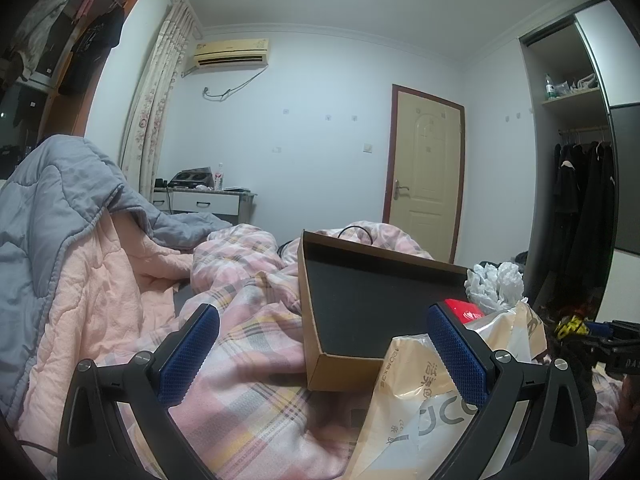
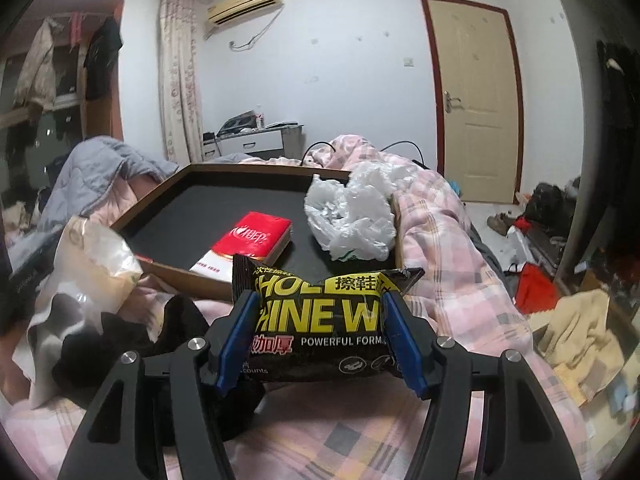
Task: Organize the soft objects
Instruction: 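Lift the wet-wipes pack out of the box and release it onto the bedspread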
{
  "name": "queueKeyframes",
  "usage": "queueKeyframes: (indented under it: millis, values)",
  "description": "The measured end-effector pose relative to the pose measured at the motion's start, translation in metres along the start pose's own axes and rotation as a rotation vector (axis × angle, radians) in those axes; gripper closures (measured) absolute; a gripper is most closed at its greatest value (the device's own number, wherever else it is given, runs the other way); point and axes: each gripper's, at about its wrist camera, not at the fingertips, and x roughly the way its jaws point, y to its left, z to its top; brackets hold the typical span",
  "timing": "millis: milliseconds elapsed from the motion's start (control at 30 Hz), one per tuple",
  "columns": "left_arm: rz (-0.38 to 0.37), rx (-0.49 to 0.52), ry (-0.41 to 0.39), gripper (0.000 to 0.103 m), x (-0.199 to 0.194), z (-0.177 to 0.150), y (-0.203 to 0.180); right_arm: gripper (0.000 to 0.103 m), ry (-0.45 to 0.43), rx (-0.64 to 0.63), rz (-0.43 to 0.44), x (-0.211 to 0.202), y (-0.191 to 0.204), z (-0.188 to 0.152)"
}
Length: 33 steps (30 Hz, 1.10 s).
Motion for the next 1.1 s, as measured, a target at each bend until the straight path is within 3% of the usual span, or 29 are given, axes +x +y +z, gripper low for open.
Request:
queueKeyframes:
  millis: [433, 567, 667, 1100]
  values:
    - [0.0, 0.001, 0.001, 0.0, 0.0, 0.0, 0.0, 0.041, 0.101, -0.124, -0.028, 0.002, 0.014, -0.011]
    - [0.0, 0.0, 0.002, 0.0, 0.0, 0.0, 0.0, 0.022, 0.152, -0.1, -0.017, 0.011, 0.009, -0.011]
    - [0.0, 0.0, 0.001, 0.0, 0.0, -0.001, 0.0, 0.017, 0.158, -0.066, -0.003, 0.009, 0.004, -0.012]
    - [0.026, 0.006, -0.021, 0.0, -0.008, 0.002, -0.001, 0.015, 0.138, -0.081, -0.021, 0.002, 0.01, -0.011]
